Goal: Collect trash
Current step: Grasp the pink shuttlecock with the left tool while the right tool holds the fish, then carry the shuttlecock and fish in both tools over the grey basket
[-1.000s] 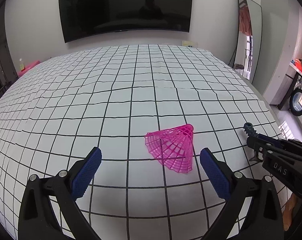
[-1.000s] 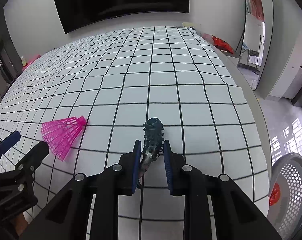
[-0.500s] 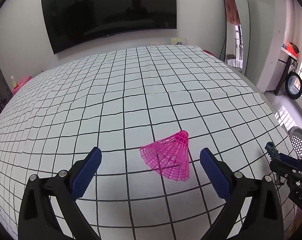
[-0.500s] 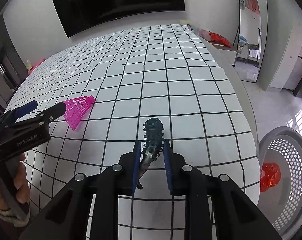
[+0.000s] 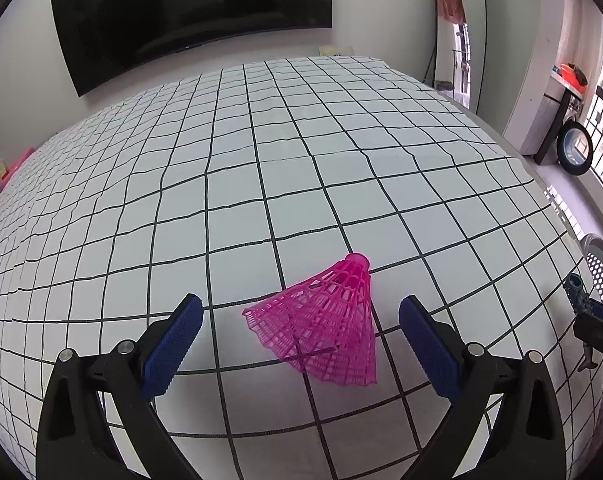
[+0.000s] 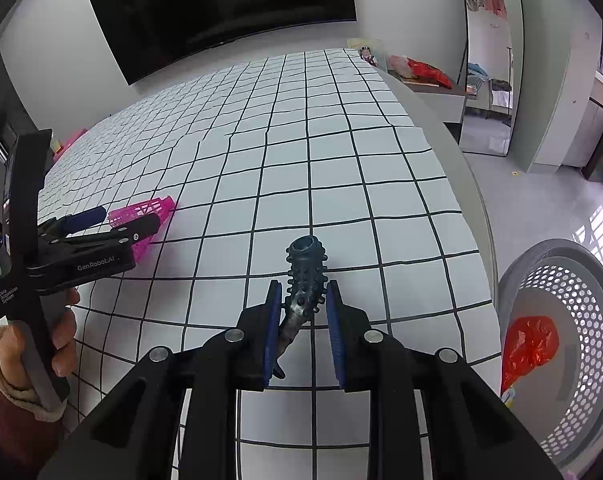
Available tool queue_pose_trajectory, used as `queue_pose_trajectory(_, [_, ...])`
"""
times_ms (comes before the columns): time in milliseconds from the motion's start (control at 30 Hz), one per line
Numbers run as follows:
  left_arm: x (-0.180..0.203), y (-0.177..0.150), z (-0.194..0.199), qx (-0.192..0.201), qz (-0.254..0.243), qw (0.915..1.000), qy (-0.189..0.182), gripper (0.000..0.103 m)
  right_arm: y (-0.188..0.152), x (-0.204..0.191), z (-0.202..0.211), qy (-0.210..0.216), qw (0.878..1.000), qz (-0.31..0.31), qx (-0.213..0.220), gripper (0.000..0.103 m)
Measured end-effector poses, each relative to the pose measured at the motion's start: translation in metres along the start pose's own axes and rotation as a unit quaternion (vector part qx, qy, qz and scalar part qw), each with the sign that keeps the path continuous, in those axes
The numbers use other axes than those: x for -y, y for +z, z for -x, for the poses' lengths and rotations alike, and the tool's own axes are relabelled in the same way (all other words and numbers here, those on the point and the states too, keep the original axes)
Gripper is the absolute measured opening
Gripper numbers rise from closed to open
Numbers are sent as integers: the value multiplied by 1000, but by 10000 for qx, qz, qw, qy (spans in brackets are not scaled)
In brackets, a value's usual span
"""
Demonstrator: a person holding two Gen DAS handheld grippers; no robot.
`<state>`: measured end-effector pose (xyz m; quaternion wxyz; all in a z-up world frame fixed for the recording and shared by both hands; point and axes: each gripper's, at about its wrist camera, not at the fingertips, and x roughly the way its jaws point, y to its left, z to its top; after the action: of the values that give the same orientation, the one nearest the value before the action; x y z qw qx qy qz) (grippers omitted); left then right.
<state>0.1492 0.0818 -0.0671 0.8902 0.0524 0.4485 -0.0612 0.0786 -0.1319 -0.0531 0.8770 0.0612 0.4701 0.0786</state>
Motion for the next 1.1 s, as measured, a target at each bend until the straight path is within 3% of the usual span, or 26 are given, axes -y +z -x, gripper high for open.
queue_pose_trajectory(133, [2, -3, -3, 3, -38, 10000, 32, 92, 0, 0, -4, 2, 10000, -3, -38, 22])
queue_pose_trajectory(267, [5, -7, -5, -61, -63, 9999, -65, 63, -1, -1, -7, 15, 10000, -10, -77, 22])
queue_pose_trajectory(400, [7, -9, -1, -45, -84, 9999, -92, 57, -3, -2, -8, 21, 9999, -5, -98, 22])
queue_pose_trajectory(800, [21, -21, 51, 269, -5, 9996, -127, 54, -13, 8, 8, 65, 9999, -92, 28, 22])
queue_pose_trajectory(1100, [74, -32, 85, 480, -134, 9983, -302, 54, -36, 47, 39, -119, 9991, -367, 147, 22])
